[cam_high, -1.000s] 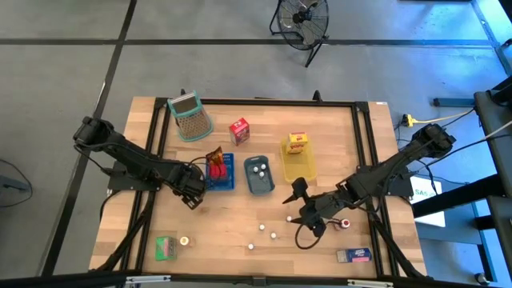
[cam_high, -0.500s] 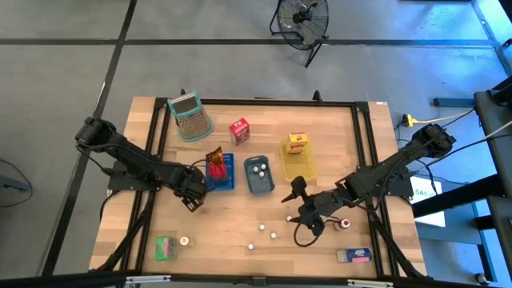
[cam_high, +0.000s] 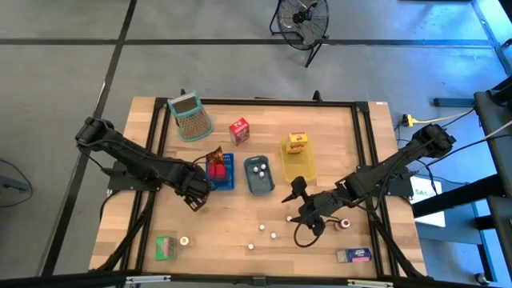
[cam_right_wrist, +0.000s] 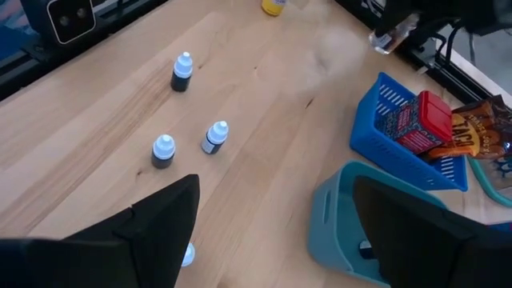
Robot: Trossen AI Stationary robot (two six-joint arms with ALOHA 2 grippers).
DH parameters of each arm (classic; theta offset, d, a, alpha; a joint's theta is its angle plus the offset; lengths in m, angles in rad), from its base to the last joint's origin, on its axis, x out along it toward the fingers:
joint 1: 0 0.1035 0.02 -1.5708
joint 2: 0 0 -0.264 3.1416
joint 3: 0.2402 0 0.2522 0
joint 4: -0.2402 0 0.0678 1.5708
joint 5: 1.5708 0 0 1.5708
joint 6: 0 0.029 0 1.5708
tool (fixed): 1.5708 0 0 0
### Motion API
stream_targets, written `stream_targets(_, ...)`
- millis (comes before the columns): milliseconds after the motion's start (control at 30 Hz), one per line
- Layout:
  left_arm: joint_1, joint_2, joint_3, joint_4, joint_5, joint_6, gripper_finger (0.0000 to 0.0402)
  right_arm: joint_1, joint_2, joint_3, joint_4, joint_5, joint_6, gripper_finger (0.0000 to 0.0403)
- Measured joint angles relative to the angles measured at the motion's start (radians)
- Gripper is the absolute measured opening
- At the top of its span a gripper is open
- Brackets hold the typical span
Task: Pick & Place Kitchen Items
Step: Put the left brown seasoning bottle into the blue bin
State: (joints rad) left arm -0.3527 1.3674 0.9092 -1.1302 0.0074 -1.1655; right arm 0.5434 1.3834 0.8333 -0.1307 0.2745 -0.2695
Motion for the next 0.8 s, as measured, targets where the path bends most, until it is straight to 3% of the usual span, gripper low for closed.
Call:
stream_targets(167, 0.018, 0.0, 0.059, 0.002, -0.085, -0.113, 0.0193, 0.0, 0.0, 0.0, -0.003, -0.039, -0.001, 0.0332)
stream_targets(367, 0.065, -0.001, 0.121, 0.01, -0.013, -0.232, 0.0193, 0.0, 0.0, 0.0, -0.008, -0.043, -0.013, 0.0332)
stream_targets(800, 0.086, 0.018, 0.191, 0.114, -0.083, -0.254, 0.0195, 0.0, 0.0, 0.0, -0.1, -0.164, -0.026, 0.0332)
